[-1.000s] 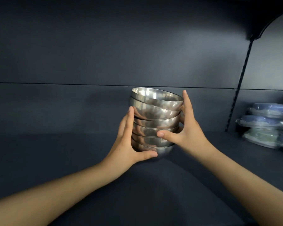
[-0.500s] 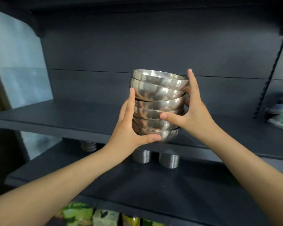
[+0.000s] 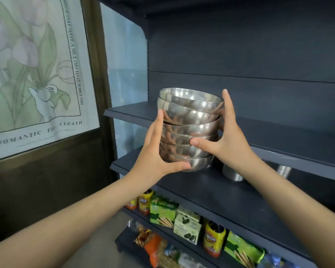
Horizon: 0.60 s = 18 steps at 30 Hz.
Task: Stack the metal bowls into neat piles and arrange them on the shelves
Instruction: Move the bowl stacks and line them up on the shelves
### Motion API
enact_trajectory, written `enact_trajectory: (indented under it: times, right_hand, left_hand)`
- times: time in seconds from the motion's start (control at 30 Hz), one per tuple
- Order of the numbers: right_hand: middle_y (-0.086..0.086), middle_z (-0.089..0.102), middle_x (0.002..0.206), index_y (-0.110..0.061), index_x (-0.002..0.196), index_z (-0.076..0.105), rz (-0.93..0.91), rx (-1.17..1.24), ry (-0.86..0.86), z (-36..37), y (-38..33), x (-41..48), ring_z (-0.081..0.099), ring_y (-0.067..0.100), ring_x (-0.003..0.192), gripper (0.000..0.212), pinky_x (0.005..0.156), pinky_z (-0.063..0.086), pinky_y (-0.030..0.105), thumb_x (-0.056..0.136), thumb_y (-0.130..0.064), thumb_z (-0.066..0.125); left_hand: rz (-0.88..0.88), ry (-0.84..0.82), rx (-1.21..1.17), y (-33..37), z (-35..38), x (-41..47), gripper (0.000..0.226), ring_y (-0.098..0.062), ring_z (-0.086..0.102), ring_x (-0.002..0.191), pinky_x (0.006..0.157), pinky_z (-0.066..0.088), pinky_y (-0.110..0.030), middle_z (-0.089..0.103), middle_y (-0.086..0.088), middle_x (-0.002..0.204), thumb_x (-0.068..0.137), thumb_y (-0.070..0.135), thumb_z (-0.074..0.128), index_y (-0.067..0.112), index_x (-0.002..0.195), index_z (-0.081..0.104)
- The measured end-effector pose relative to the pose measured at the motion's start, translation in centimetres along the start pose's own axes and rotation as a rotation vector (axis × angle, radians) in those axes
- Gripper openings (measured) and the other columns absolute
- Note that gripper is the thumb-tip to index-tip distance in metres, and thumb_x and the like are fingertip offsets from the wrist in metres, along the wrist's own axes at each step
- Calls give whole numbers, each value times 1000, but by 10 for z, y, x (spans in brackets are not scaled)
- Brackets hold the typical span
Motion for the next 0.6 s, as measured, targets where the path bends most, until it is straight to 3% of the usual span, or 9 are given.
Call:
enact_trajectory:
  times: [0.07,0.27,0.6]
  right_hand:
    - [-14,27,151,-40,147,-12,6,24,-16,34,0,10,30,1,138,129,115,30,39,58,-55,80]
    - [-13,19,156,-48,140,-14,53,30,-28,132,9,44,24,-1,141,125,117,27,37,57,-60,79]
    - [-10,25,155,-52,138,-9,159,-14,-27,218,67,75,28,3,140,125,115,31,40,53,-56,83]
  left_hand:
    - [-11,10,13,-20,-28,-4,114,2,21,139,115,28,-41,11,22,151,52,49,81,78,120,-5]
    - [-47,1,41,-93,-105,-7,114,14,15,134,115,28,-39,4,44,137,52,48,81,81,117,-7]
    - [-104,-49,-18,-196,-144,-2,110,-5,14,143,115,27,-46,4,22,149,52,66,75,75,124,-8]
Point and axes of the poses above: each hand's wrist, its own x-axis towards the middle knuckle, its own z-axis out of the palm, y = z × x, the point moved 9 cm from there along x, towards the middle knuckle
